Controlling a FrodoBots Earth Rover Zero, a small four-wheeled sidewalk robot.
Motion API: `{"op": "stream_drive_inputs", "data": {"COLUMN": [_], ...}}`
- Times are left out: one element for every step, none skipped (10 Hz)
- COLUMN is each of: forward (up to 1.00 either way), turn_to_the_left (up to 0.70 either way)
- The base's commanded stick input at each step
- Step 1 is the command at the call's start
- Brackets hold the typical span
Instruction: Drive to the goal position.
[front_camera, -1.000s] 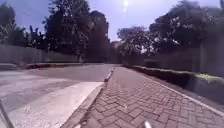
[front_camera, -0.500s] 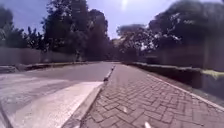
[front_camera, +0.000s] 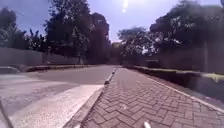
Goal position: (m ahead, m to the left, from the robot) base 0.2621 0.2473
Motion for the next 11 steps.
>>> {"op": "stream_drive_inputs", "data": {"forward": [0.7, 0.7, 0.7, 0.7, 0.7, 0.7, 0.7, 0.7, 0.7, 0.7, 0.7], "turn_to_the_left": [0.0, 0.0, -0.02, -0.09, -0.14, -0.17, -0.19, -0.21, -0.23, -0.25, -0.27]}}
